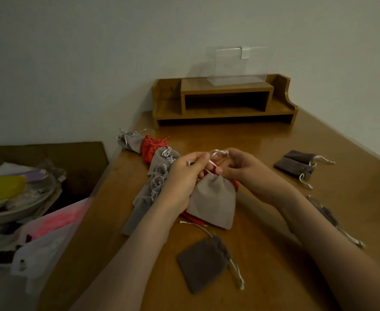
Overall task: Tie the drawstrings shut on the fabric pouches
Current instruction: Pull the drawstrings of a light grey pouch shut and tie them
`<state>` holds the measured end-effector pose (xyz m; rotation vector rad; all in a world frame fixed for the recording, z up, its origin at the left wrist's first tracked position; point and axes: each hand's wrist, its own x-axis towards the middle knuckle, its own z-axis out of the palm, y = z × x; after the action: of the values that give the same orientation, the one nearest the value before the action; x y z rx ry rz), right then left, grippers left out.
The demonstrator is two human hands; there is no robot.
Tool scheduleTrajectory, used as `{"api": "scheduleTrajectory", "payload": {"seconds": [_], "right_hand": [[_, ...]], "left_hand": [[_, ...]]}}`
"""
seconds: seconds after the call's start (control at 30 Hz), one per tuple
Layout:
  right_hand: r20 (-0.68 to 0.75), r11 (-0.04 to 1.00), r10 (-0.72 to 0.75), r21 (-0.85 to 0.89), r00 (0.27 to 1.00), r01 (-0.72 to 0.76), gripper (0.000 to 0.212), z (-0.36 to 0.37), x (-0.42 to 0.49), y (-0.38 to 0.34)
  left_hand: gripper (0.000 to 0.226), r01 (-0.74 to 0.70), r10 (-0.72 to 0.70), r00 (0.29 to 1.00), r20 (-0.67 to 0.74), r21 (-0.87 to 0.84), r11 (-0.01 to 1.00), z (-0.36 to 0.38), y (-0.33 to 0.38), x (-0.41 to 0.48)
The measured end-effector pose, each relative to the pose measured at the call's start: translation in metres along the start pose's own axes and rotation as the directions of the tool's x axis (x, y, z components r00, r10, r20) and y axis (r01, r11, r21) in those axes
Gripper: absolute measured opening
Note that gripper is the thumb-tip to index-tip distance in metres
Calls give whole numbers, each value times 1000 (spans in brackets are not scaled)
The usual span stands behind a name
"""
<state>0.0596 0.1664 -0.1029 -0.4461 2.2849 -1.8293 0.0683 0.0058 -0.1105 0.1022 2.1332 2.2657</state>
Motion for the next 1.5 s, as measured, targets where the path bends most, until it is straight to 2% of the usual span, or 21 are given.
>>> {"api": "scheduleTrajectory", "payload": {"seconds": [0.13,0.2,0.27,0.4,0.47,0.5,0.53,0.6,0.63,0.7,0.83,1.0,1.07,1.1,1.17,1.27,1.33,1.4,1.5], "right_hand": [[-2,992,92,91,996,-91,51,-2,2,2],[-12,972,141,189,990,-137,50,-4,2,2],[3,954,142,266,990,-138,41,-5,1,3],[23,958,111,264,994,-113,34,-7,-1,4],[38,958,105,264,994,-112,32,-5,0,3],[41,957,102,270,994,-109,31,-5,0,3],[43,956,97,275,994,-105,29,-4,1,4],[54,959,85,267,995,-96,26,-3,1,4],[63,961,83,261,995,-96,25,-2,1,4],[84,965,94,238,992,-111,24,-1,1,5],[138,985,131,92,982,-145,23,1,2,6],[167,987,121,80,978,-136,21,2,1,8],[139,984,134,99,981,-148,18,2,1,8],[118,977,151,130,981,-166,18,3,0,8],[-5,964,197,186,980,-192,20,4,1,6],[-322,935,281,305,904,-181,22,0,5,3],[-380,916,321,358,867,-182,23,-2,4,2],[-379,934,316,283,869,-216,23,-3,4,5],[-451,989,149,79,880,-127,19,-6,6,14]], "left_hand": [[25,119,-99,990,96,-237,964,1,4,0],[24,126,-93,987,129,-280,952,1,5,0],[20,103,-71,987,145,-220,970,0,6,0],[12,-3,6,995,100,-30,1000,-3,6,-4],[11,-99,92,994,53,160,982,-4,4,-4],[11,-175,173,984,37,325,929,-4,2,-5],[11,-246,260,965,43,498,832,-3,1,-5],[14,-333,405,910,94,746,577,1,-2,-6],[14,-356,444,887,126,800,484,2,-4,-5],[12,-371,482,861,161,848,380,3,-8,-5],[7,-444,572,792,216,846,296,1,-10,-6],[5,-531,621,738,265,795,293,0,-11,-4],[11,-530,600,753,271,790,309,-1,-11,-5],[17,-502,562,786,259,798,334,-1,-10,-5],[29,-405,482,856,184,819,407,-3,-9,-5],[21,-349,494,865,91,816,460,-9,-8,-3],[20,-307,474,878,62,833,460,-10,-10,-2],[22,-248,434,901,26,851,463,-10,-12,1],[22,-241,405,913,43,859,452,-13,-17,4]]}}
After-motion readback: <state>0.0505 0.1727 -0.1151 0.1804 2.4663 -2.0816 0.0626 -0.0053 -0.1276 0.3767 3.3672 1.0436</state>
